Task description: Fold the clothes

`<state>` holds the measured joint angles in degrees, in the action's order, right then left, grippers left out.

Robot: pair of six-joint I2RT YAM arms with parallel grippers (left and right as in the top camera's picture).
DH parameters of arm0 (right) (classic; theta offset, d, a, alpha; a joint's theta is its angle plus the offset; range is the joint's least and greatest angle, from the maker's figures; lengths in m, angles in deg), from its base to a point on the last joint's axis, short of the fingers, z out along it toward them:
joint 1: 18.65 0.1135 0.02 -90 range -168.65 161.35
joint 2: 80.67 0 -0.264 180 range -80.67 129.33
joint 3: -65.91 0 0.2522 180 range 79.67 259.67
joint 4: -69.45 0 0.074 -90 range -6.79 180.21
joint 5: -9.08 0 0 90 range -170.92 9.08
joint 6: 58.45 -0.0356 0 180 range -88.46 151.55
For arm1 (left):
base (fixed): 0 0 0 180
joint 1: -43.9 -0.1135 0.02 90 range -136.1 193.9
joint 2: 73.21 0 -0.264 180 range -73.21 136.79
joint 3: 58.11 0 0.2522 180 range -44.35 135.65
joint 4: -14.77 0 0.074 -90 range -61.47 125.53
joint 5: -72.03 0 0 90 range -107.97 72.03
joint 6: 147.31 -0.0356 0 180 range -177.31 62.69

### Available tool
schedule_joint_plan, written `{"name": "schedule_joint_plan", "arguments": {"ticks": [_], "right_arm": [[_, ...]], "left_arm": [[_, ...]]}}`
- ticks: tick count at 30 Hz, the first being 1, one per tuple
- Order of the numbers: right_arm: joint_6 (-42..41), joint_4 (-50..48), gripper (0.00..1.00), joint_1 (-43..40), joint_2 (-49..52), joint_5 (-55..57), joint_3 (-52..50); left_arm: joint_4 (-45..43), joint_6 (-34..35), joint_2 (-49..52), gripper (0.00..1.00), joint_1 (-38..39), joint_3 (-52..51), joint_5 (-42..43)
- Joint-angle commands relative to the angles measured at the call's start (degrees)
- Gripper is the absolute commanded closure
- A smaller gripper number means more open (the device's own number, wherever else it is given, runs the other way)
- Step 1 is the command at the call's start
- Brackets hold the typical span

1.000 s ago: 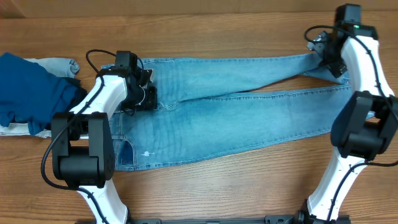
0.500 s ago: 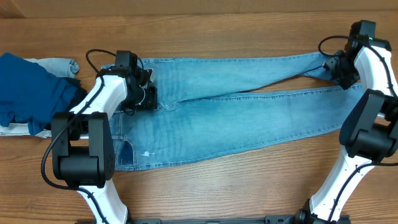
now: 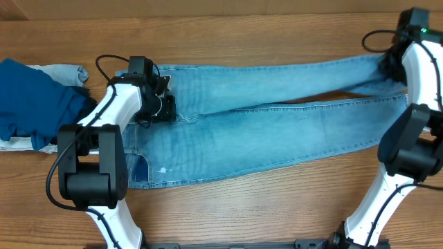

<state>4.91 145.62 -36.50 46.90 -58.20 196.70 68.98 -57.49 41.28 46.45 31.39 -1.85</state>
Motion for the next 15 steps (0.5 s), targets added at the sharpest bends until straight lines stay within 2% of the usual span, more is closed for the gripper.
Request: {"name": "schedule_joint_plan", "arguments": {"ticks": [1, 3, 6, 9, 10, 11, 13, 15], "right_arm": [[5.33, -2.86, 0.96, -0.55, -4.35, 11.26, 2.99], [7.21, -4.48, 0.96, -0.61, -4.35, 15.61, 2.99], [7.19, -4.94, 0.95, -0.66, -4.35, 11.67, 2.99], [7.17, -5.09, 0.87, -0.66, -4.28, 7.80, 2.99], [7.15, -4.55, 0.77, -0.70, -4.17, 5.68, 2.93], [6.95, -4.15, 0.59, -0.96, -4.11, 4.63, 2.67], [4.04, -3.76, 0.17, -1.86, -4.11, 2.82, 0.39], [3.93, -4.46, 0.03, -3.93, -4.07, -6.69, -3.08]], "left_arm": [[0.00, 0.42, 1.55, 0.78, 0.17, -0.07, 0.44], [0.09, 0.39, 1.55, 0.77, 0.17, -0.07, 0.44], [-0.09, 0.39, 1.55, 0.77, 0.17, -0.07, 0.42], [-0.22, 0.39, 1.55, 0.74, 0.17, -0.07, 0.42], [-0.22, 0.37, 1.55, 0.74, 0.17, -0.07, 0.42], [-0.22, 0.35, 1.55, 0.71, 0.17, -0.07, 0.42], [-0.24, -0.11, 1.55, 0.68, 0.07, 0.22, 0.37], [-0.13, -0.74, 1.53, 0.61, 0.00, 1.36, 0.00]]}}
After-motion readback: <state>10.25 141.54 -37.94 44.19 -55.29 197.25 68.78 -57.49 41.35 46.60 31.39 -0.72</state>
